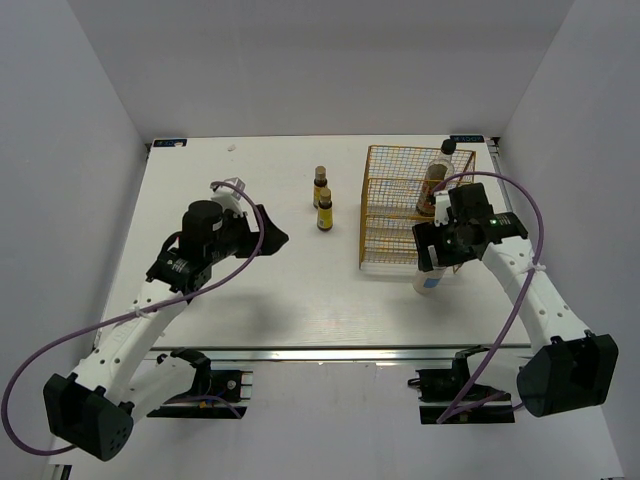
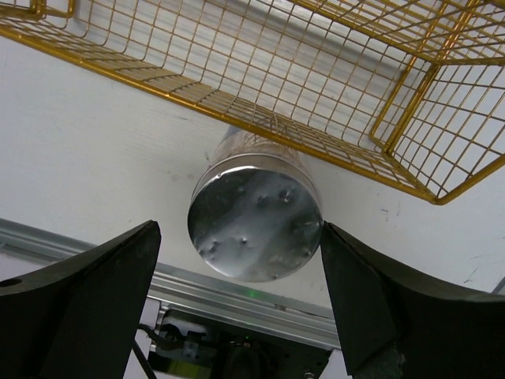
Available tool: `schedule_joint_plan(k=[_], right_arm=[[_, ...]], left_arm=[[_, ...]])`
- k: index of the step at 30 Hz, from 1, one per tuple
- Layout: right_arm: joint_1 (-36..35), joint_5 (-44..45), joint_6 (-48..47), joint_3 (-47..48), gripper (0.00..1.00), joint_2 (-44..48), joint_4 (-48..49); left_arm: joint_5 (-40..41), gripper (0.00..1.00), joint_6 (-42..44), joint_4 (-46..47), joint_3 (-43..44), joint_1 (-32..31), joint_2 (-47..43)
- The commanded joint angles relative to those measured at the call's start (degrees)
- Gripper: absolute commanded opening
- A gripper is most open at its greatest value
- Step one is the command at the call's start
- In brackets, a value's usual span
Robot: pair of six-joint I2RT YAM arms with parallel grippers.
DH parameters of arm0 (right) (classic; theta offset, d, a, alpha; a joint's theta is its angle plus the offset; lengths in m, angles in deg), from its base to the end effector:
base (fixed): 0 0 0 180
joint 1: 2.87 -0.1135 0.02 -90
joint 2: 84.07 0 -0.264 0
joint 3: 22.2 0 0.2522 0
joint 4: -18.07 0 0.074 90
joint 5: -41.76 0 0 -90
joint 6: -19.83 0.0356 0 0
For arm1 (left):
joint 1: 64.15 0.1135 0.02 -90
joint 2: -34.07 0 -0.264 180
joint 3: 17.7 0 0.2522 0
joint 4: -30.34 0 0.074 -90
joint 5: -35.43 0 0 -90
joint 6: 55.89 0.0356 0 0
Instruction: Organize the condiment bottles
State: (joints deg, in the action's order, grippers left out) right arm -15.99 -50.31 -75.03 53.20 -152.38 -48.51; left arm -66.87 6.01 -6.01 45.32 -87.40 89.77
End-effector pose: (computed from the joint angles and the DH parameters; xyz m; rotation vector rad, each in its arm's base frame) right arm 0.2221 0.0531 0.2955 -0.4208 2.5772 0.0983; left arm 0.1959 -0.0924 0.3109 0.0453 2.1568 -0.7582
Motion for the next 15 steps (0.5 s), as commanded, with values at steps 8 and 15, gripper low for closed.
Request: schedule_joint_plan(k=[8, 15], right_arm=[[0.21, 0.83, 1.26, -2.67, 0.80, -2.17, 7.81], [0.29, 1.28, 0.56, -4.60, 0.51, -0.95, 9.66]], left_arm=[[2.01, 0.97, -0.56, -1.75, -0.48, -0.22, -2.26], [1.57, 0.97, -1.08, -1.23, -0.56, -0.22, -2.00]])
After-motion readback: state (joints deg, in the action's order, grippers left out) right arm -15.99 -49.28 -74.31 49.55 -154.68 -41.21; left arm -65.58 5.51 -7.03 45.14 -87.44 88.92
